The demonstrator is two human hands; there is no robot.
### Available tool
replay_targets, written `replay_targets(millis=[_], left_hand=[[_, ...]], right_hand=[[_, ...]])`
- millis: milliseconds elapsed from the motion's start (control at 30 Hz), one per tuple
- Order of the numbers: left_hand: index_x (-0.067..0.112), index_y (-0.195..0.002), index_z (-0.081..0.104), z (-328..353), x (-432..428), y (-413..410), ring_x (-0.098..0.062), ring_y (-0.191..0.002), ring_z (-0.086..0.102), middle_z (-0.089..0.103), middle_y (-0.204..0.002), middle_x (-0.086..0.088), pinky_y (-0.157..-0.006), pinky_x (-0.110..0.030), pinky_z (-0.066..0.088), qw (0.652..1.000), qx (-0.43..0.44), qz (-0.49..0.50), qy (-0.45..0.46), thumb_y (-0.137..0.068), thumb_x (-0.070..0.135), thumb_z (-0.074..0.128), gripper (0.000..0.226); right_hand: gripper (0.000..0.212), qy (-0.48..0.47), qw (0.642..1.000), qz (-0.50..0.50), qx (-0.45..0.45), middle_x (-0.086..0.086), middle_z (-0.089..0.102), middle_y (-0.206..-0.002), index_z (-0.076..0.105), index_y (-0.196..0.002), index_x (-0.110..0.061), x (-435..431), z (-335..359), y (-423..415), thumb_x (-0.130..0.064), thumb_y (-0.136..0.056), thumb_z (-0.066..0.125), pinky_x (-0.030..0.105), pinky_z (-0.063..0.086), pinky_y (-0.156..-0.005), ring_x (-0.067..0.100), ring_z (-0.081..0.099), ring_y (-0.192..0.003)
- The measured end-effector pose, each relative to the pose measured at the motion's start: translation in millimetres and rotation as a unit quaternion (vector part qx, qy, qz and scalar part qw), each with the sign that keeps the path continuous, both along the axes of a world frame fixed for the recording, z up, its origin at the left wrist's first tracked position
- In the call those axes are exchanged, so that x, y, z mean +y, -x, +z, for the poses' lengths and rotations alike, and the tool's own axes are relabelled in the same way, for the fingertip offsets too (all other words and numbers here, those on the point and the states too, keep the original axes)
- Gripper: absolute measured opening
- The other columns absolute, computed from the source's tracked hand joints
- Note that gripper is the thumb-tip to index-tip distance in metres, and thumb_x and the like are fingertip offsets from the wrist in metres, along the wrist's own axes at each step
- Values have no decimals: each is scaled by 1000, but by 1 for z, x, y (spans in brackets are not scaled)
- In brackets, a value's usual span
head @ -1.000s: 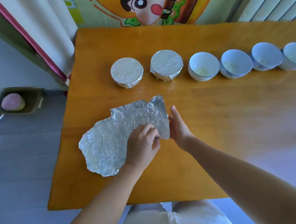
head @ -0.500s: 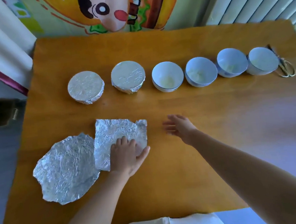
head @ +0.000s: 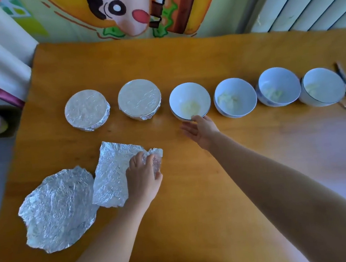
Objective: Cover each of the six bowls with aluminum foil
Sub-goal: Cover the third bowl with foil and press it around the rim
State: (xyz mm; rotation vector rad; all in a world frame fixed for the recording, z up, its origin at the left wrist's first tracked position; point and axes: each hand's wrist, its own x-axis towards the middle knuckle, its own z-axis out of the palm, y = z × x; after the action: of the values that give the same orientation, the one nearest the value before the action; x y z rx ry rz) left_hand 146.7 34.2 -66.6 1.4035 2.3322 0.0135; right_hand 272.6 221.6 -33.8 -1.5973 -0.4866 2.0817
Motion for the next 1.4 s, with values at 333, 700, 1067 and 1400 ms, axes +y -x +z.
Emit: replay_targets(millis=[333,700,1067,1400], left_hand=[[20,-148,40,7,8,-12,-30,-144,26,26,-159,-10,-104,-41,42,999,8,-10,37,-97,35,55,56],[23,-146,44,11,-58,-21,-27,-131,37,39,-142,-6,-92,-36,49,998,-40,-25,44,-98,31,54,50],[21,-155,25,8,-135,25,-35,-149,15,23,-161,-13,-118,-46,22,996,45,27,71,-90,46,66,81],[5,-144,39,14,-155,53,-42,-130,37,44,-141,-26,-100,-48,37,970,-50,236,-5,-86,37,76,76]], right_hand=[[37,-19,987,127,-96,15,67,-99,44,-128,-14,-29,4,-31,-8,-92,44,29,54,-66,18,67,-74],[38,-38,972,180,-147,10,64,-98,47,-128,-14,-108,2,-71,-13,-90,43,28,51,-58,19,65,-69],[40,-29,981,131,-140,13,69,-95,45,-129,-20,-197,3,-74,-43,-97,43,32,50,-64,24,66,-78],[41,-60,961,199,-181,7,60,-76,61,-92,-12,-272,-8,-39,-53,-89,60,29,40,-56,20,54,-67]])
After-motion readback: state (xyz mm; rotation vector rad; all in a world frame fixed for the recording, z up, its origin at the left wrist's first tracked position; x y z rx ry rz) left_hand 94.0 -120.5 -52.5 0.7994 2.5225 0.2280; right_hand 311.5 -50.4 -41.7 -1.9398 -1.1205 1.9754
